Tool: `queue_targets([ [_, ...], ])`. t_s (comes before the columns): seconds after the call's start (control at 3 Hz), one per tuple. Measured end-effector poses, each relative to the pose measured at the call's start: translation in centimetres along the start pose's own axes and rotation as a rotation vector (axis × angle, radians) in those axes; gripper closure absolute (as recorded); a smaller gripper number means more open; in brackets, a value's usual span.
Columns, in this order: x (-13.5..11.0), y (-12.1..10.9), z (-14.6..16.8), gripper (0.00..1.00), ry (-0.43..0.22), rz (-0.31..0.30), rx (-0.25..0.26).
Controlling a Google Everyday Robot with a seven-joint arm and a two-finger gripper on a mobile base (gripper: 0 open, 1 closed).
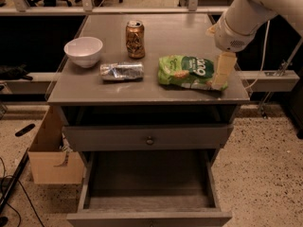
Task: Place green rice chip bag into middle drawer
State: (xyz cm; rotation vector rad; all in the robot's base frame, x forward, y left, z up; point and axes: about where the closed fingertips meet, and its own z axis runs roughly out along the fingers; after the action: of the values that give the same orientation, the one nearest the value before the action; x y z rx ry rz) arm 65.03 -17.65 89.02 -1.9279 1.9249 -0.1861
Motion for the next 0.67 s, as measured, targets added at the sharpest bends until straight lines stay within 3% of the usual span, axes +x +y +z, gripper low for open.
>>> queue_targets([
  [0.33, 0.3, -0.9, 1.5, 0.0, 0.01, 0.001, -0.018],
  [0.67, 0.7, 0.0, 3.8, 0.0, -0.035, 0.045, -0.058],
])
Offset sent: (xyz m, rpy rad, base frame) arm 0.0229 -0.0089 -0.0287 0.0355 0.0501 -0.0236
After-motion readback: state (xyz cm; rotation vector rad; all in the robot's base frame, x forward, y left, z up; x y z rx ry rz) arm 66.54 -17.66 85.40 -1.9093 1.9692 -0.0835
